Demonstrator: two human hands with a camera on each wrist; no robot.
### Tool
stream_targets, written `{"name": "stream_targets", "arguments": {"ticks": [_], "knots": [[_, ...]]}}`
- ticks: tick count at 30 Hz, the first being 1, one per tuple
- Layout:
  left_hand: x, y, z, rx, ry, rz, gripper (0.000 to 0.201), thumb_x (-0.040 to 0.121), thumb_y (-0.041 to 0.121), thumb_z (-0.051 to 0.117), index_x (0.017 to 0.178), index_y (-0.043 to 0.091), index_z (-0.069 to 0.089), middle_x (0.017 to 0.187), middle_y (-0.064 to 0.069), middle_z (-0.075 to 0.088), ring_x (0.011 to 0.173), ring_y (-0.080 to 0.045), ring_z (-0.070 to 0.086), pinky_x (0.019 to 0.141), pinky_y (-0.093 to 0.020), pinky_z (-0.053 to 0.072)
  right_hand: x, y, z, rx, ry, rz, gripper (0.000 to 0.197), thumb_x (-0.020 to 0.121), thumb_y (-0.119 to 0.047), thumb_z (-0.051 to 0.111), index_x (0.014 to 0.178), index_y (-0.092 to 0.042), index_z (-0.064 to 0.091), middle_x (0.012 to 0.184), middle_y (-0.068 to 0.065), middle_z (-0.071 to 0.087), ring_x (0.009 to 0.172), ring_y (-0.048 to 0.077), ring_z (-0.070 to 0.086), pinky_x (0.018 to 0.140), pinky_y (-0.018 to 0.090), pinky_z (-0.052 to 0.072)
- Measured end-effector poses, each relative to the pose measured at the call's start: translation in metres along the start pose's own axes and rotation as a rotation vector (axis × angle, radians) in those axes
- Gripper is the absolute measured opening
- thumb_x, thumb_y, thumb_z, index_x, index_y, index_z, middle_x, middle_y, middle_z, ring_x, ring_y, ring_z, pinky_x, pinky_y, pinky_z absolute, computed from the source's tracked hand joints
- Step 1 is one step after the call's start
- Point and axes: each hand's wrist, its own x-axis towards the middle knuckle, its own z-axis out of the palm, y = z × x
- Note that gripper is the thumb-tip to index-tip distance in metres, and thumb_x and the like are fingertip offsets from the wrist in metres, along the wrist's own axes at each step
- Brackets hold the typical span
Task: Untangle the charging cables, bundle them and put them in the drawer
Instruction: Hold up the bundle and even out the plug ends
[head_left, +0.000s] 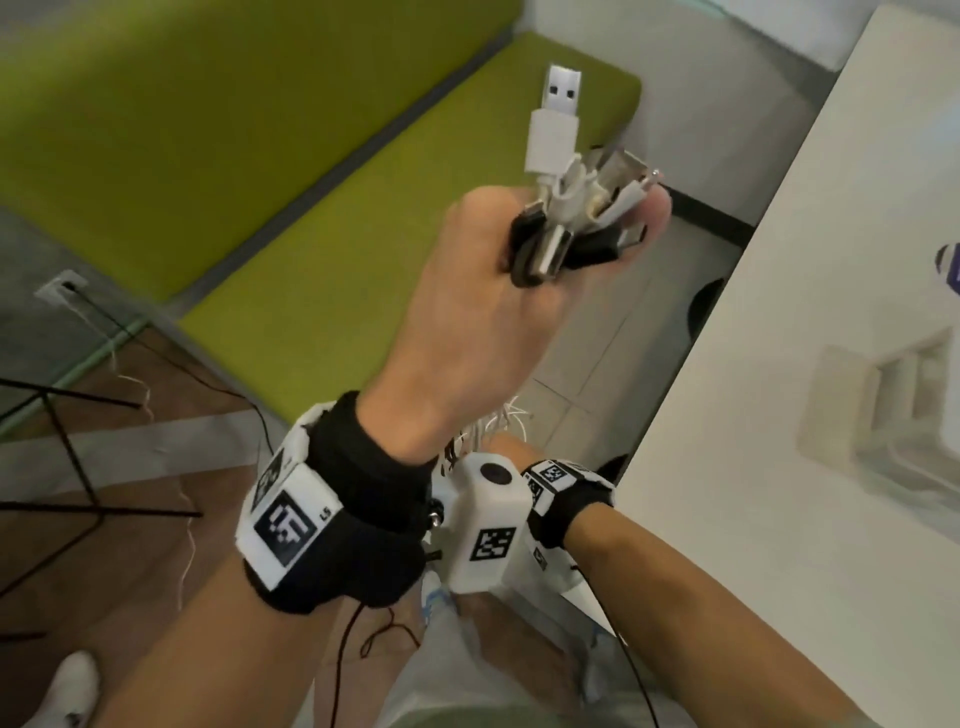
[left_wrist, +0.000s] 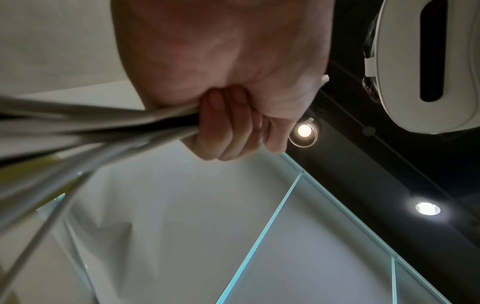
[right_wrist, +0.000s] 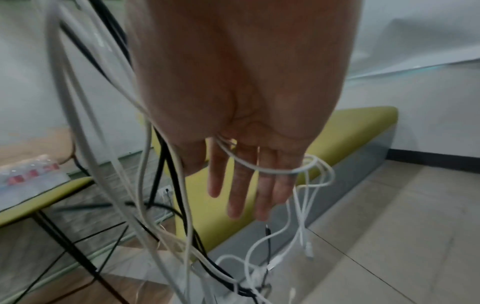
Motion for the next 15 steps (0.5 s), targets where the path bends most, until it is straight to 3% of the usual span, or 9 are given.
{"name": "stream_targets", "arguments": {"ticks": [1,4,5,7,9,10,12,13,15], "knots": [[-0.001,-0.002,-0.002,0.009,-0.008,-0.007,0.042,0.095,0.009,0.058,0.055,0.020,0.060,0.040,0.025,0.040,0.039,0.009,0.038,0.043,-0.005,0.026,0.012,0.005,0.004,-0.047,0.022,0.002,0.027,0.100,-0.014,0.044,0.103,0.005,0.063,0.109,0.023,0.064,0.106,0.035,0.059,0.096,0.043,0.046],[-0.003,-0.006,-0.003,0.046,-0.031,-0.037,0.051,0.094,0.012,0.060,0.053,0.035,0.041,0.040,0.024,0.043,0.040,0.012,0.040,0.044,-0.004,0.026,0.054,0.038,0.011,-0.107,0.137,0.034,0.038,0.088,-0.040,0.057,0.119,-0.017,0.061,0.118,0.007,0.065,0.112,0.030,0.061,0.094,0.043,0.051],[-0.002,-0.009,-0.004,0.068,-0.032,-0.042,0.045,0.093,0.016,0.061,0.054,0.035,0.049,0.040,0.020,0.043,0.040,0.009,0.038,0.043,-0.008,0.026,0.051,0.040,0.007,-0.104,0.150,0.024,0.043,0.087,-0.044,0.059,0.122,-0.019,0.059,0.121,0.005,0.063,0.115,0.029,0.059,0.096,0.041,0.049],[0.002,-0.017,-0.006,0.078,-0.008,-0.064,0.046,0.092,0.015,0.063,0.055,0.036,0.045,0.046,0.015,0.054,0.043,0.013,0.039,0.045,-0.007,0.026,0.025,0.026,-0.014,-0.066,0.189,0.003,0.045,0.088,-0.036,0.064,0.126,-0.014,0.054,0.122,0.007,0.060,0.115,0.028,0.057,0.092,0.035,0.044],[0.004,-0.025,-0.007,0.056,-0.008,-0.086,0.046,0.092,0.008,0.062,0.062,0.041,0.048,0.076,0.030,0.060,0.048,0.021,0.043,0.049,0.000,0.028,0.002,0.025,-0.033,-0.024,0.230,-0.023,0.044,0.088,-0.028,0.067,0.126,-0.014,0.051,0.111,0.003,0.060,0.100,0.022,0.058,0.078,0.029,0.040],[0.004,-0.028,-0.007,0.027,-0.021,-0.098,0.044,0.092,0.006,0.061,0.066,0.040,0.050,0.079,0.031,0.059,0.048,0.022,0.045,0.049,0.001,0.029,-0.009,0.027,-0.041,-0.001,0.250,-0.037,0.044,0.088,-0.027,0.067,0.127,-0.015,0.050,0.108,0.001,0.061,0.095,0.019,0.058,0.076,0.027,0.038],[0.005,-0.033,-0.005,-0.036,-0.039,-0.117,0.039,0.093,0.006,0.060,0.071,0.036,0.052,0.056,0.009,0.054,0.046,0.020,0.045,0.049,0.003,0.029,-0.031,0.031,-0.052,-0.002,0.288,-0.102,0.040,0.088,-0.025,0.066,0.125,-0.017,0.053,0.111,0.001,0.066,0.095,0.019,0.061,0.076,0.025,0.040],[0.005,-0.033,-0.004,-0.065,-0.054,-0.121,0.036,0.093,0.007,0.059,0.070,0.035,0.052,0.044,0.015,0.047,0.044,0.018,0.045,0.048,0.002,0.029,-0.041,0.032,-0.055,0.014,0.332,-0.132,0.039,0.087,-0.023,0.067,0.124,-0.019,0.055,0.111,0.001,0.067,0.098,0.018,0.063,0.076,0.023,0.043],[0.006,-0.034,-0.003,-0.118,-0.083,-0.127,0.034,0.093,0.016,0.058,0.065,0.032,0.049,0.043,0.023,0.043,0.041,0.010,0.042,0.045,-0.001,0.028,-0.058,0.030,-0.063,0.216,0.482,-0.208,0.043,0.085,-0.021,0.071,0.123,-0.027,0.053,0.110,-0.007,0.065,0.095,0.009,0.064,0.072,0.014,0.044]]}}
